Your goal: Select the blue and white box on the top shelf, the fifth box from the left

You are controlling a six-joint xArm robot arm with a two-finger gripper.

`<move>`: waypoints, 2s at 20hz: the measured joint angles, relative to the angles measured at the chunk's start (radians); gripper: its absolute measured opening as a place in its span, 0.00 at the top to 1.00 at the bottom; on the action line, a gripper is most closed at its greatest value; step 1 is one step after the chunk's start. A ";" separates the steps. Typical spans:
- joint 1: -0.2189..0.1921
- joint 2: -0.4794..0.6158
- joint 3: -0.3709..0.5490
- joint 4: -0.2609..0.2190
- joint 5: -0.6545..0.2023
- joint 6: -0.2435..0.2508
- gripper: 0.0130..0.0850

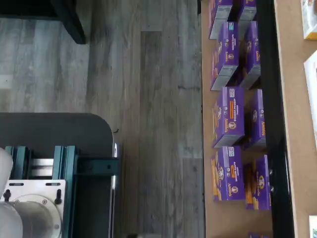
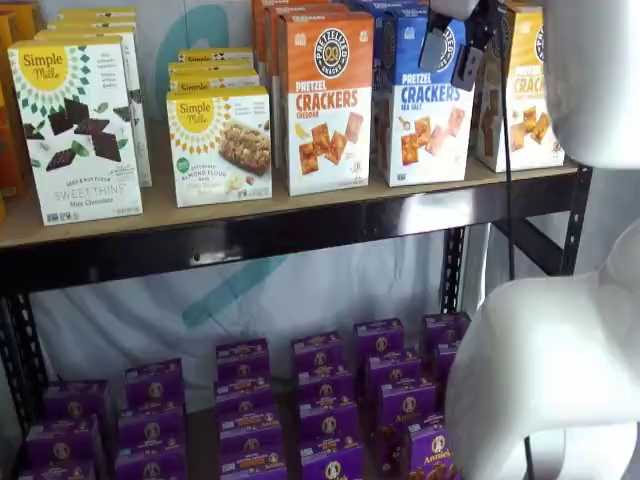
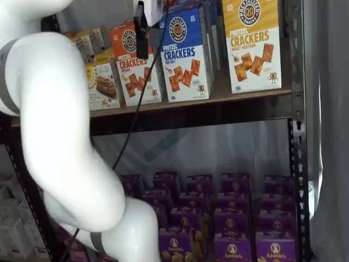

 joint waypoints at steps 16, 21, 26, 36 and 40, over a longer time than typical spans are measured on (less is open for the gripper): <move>-0.106 -0.016 -0.050 0.201 -0.050 0.011 0.00; -0.157 -0.019 -0.052 0.290 -0.173 0.007 0.00; -0.147 0.031 -0.087 0.265 -0.298 -0.013 0.00; -0.084 0.183 -0.180 0.136 -0.372 -0.043 0.00; -0.069 0.210 -0.185 0.114 -0.383 -0.046 0.00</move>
